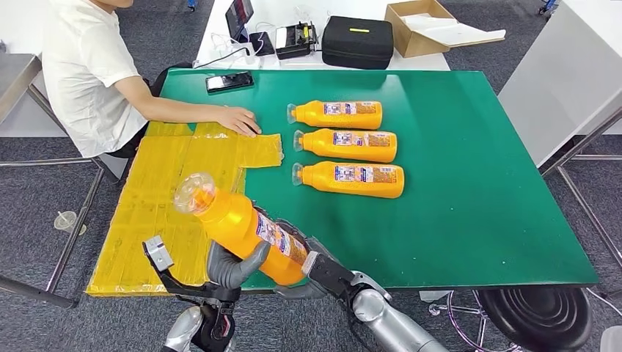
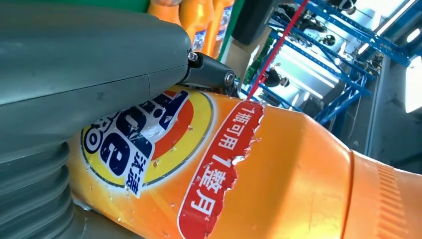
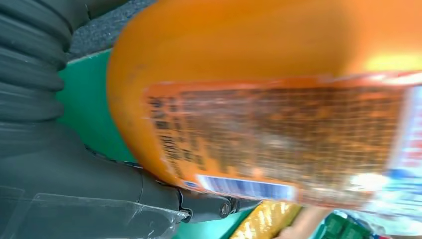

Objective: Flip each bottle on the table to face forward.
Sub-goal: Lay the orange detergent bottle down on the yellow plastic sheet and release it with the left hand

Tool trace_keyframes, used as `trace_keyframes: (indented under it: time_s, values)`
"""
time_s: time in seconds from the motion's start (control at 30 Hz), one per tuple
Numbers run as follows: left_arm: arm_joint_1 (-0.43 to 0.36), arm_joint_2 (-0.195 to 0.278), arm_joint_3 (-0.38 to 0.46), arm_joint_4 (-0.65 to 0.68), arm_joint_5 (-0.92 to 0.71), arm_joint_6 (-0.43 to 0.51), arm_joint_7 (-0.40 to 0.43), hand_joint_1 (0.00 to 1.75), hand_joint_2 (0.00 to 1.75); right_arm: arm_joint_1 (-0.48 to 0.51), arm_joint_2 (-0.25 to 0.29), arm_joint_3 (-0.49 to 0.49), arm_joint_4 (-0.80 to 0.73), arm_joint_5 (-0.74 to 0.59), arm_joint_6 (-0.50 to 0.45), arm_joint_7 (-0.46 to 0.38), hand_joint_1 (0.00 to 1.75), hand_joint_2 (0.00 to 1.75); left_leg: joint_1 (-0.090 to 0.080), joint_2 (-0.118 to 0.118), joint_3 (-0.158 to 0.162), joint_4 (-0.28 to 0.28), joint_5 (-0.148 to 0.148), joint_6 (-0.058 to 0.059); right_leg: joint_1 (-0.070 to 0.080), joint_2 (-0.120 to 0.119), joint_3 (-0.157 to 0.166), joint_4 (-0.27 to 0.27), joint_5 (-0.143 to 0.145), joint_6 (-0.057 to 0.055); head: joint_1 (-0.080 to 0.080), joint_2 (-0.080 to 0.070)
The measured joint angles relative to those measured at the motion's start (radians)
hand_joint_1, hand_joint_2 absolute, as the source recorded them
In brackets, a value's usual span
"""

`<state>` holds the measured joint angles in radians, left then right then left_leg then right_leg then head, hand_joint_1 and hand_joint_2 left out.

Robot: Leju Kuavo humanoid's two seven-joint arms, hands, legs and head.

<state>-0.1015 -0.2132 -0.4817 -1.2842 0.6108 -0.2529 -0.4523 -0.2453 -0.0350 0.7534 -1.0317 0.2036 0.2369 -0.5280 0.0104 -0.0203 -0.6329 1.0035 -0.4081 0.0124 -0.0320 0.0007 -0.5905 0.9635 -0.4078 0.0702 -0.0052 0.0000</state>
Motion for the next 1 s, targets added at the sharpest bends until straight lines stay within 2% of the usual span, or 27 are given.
trace_keyframes:
  time_s: [0.07,0.2,0.27,0.33,0.43,0.47,0.5,0.57,0.63,0.7,0.77,0.83,0.9,1.0]
  values:
    - [0.002,0.0,-0.002,-0.009,0.003,-0.003,0.0,1.75,1.75,0.006,0.001,-0.005,0.003,0.0,0.0,0.0,0.0,0.0,0.0,0.0,0.0,0.0,0.0,0.0,0.0,0.0,0.0,0.0,0.0,0.0,0.0,0.0]
    - [0.002,-0.001,-0.006,-0.026,0.008,-0.007,-0.003,1.75,1.75,0.022,0.006,-0.012,0.008,0.002,-0.012,0.001,0.0,0.0,0.0,0.0,0.0,0.0,0.0,0.0,0.0,0.0,0.0,0.0,0.0,0.0,0.0,0.0]
    - [0.007,-0.001,-0.007,-0.04,-0.021,0.027,-0.017,1.75,1.75,0.035,0.012,-0.027,0.01,0.019,-0.072,-0.004,0.0,0.0,0.0,0.0,0.0,0.0,0.0,0.0,0.0,0.0,0.0,0.0,0.0,0.0,0.0,0.0]
    - [0.02,0.001,-0.006,-0.069,-0.132,0.147,-0.055,1.75,1.75,0.06,0.025,-0.068,0.003,0.074,-0.253,-0.009,0.0,0.0,0.0,0.0,0.0,0.0,0.0,0.0,0.0,0.0,0.0,0.0,0.0,0.0,0.0,0.0]
    - [0.044,0.008,0.0,-0.122,-0.356,0.378,-0.11,1.75,1.75,0.105,0.045,-0.16,-0.022,0.246,-0.648,0.02,0.0,0.0,0.0,0.0,-0.001,0.0,0.0,0.0,0.0,0.0,-0.001,0.0,0.0,0.0,0.0,0.0]
    - [0.051,0.012,0.004,-0.137,-0.41,0.431,-0.119,1.75,1.75,0.115,0.045,-0.193,-0.031,0.308,-0.744,0.032,0.0,0.0,0.0,0.0,-0.001,0.0,0.0,0.0,0.0,0.0,-0.001,0.0,0.0,0.0,0.0,0.0]
    - [0.056,0.016,0.01,-0.15,-0.455,0.476,-0.127,1.75,1.75,0.124,0.043,-0.229,-0.041,0.364,-0.807,0.037,0.0,0.0,0.0,0.0,-0.001,0.0,0.0,0.0,0.0,0.0,-0.001,0.0,0.0,0.0,0.0,0.0]
    - [0.059,0.026,0.022,-0.164,-0.567,0.586,-0.142,1.75,1.75,0.143,0.039,-0.315,-0.063,0.459,-0.848,0.028,0.0,0.0,0.0,0.0,-0.001,0.0,0.0,0.0,0.0,0.0,-0.001,0.0,0.0,0.0,0.0,0.0]
    - [0.055,0.034,0.038,-0.163,-0.763,0.746,-0.137,1.75,1.75,0.159,0.039,-0.406,-0.087,0.577,-0.851,0.035,0.0,0.87,0.0,-0.001,-0.001,0.0,0.0,0.0,0.0,0.0,0.0,0.0,0.0,0.0,0.0,0.0]
    - [0.042,0.037,0.072,-0.141,-1.055,0.881,-0.094,1.75,1.75,0.157,0.036,-0.481,-0.098,0.747,-0.851,0.104,0.0,1.75,0.0,0.0,-0.001,0.0,0.0,0.0,0.0,0.0,0.0,0.0,0.0,0.0,0.0,0.0]
    - [0.017,0.029,0.14,-0.098,-1.398,0.936,-0.043,1.75,1.75,0.135,0.021,-0.521,-0.087,0.911,-0.851,0.2,0.0,1.75,0.0,0.0,0.0,0.0,0.001,0.001,0.0,0.0,0.0,0.0,0.001,0.001,0.0,0.0]
    - [-0.006,0.017,0.22,-0.05,-1.66,0.944,-0.011,1.75,1.75,0.103,0.004,-0.533,-0.066,0.995,-0.851,0.255,0.0,1.75,0.0,0.001,0.0,0.0,0.002,0.001,0.0,0.0,-0.001,0.0,0.003,0.0,0.0,0.0]
    - [-0.022,0.007,0.281,-0.013,-1.74,0.946,-0.002,1.75,1.75,0.079,-0.007,-0.539,-0.048,1.015,-0.851,0.269,0.0,1.75,0.0,0.003,0.0,0.0,0.002,0.001,0.0,0.0,-0.001,0.0,0.004,-0.001,0.0,0.0]
    - [-0.038,-0.003,0.335,0.021,-1.689,0.949,0.003,1.75,1.75,0.06,-0.016,-0.546,-0.029,1.019,-0.851,0.273,0.0,1.75,0.0,0.003,0.0,0.0,0.003,0.001,0.0,0.0,-0.001,0.0,0.004,-0.001,0.0,0.0]
